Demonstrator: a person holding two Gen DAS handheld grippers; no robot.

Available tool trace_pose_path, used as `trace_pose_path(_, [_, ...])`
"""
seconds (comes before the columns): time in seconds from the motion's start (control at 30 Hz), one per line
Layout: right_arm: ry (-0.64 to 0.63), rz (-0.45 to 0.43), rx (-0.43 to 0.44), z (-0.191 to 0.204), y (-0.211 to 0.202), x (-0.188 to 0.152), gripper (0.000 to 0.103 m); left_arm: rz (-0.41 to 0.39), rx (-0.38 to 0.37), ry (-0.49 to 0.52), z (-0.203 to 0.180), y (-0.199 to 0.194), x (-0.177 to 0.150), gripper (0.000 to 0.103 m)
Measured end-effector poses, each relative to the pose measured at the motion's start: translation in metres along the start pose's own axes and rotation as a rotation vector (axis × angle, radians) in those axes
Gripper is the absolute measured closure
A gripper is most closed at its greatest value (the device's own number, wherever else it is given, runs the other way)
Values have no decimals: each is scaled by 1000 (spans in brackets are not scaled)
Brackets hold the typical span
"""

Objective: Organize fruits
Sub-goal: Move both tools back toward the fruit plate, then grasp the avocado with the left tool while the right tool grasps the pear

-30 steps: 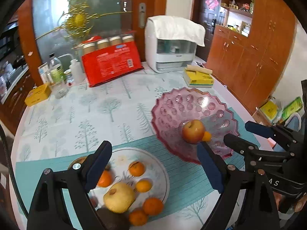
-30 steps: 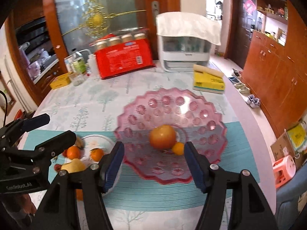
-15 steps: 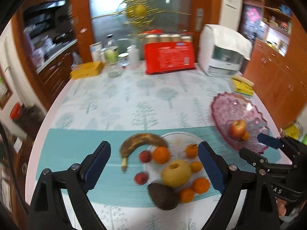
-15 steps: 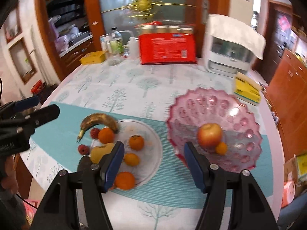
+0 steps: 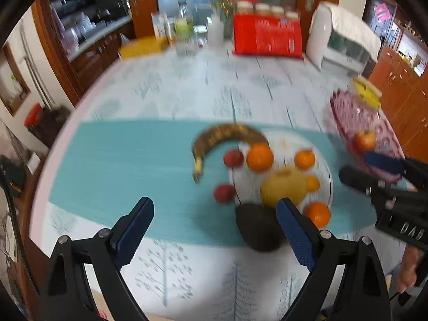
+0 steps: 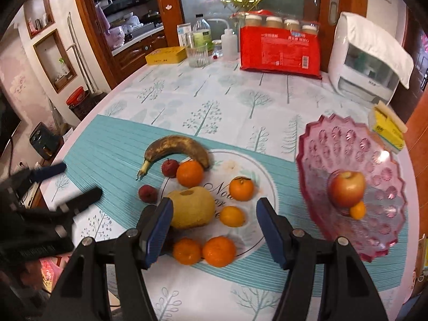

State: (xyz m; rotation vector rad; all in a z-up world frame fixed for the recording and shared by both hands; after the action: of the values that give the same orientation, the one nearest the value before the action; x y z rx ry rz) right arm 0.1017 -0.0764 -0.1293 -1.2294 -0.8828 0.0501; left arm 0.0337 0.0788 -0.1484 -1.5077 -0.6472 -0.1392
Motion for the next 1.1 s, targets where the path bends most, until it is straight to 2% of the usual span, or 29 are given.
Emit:
trace_pose_path(0.13, [15, 30, 23, 2, 14, -7, 38, 90, -58, -22, -12, 27, -23, 11])
trace_pose_path(0.3, [24, 57, 35, 4, 28, -15, 38, 159, -90, -49, -26, 58, -43, 11])
trace_pose_path(0.47, [39, 80, 62, 6, 38, -21, 38, 180, -145, -90, -35, 73, -48, 20])
trace_pose_path(0.63, [30, 93, 82, 11, 45, -23, 38, 198, -202, -145, -38, 83, -49, 25])
trace_pose_path(0.83, [24, 113, 99, 17, 55, -22, 38, 236, -263, -169, -48, 96, -55, 40])
trace_pose_path(0.97, [18, 130, 111, 21, 64, -21, 38, 234, -298, -194, -47, 96, -54, 41])
trace_pose_path(1.1, [12, 156, 124, 25, 74, -23, 38, 225, -259, -171, -39, 94, -56, 41])
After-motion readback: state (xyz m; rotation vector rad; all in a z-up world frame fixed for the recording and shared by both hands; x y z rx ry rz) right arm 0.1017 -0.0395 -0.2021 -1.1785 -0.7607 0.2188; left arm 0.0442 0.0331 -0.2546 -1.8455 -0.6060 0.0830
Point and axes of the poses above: each gripper's, at about its wrist camera, not at the fingertips, and y roughly the way its jaws point, z to its left, x to its top, the point moved 10 cm from there along y, roughly the way its jaws point, and after that the axes turned 5 degrees about -y, right-handed, at the moved point
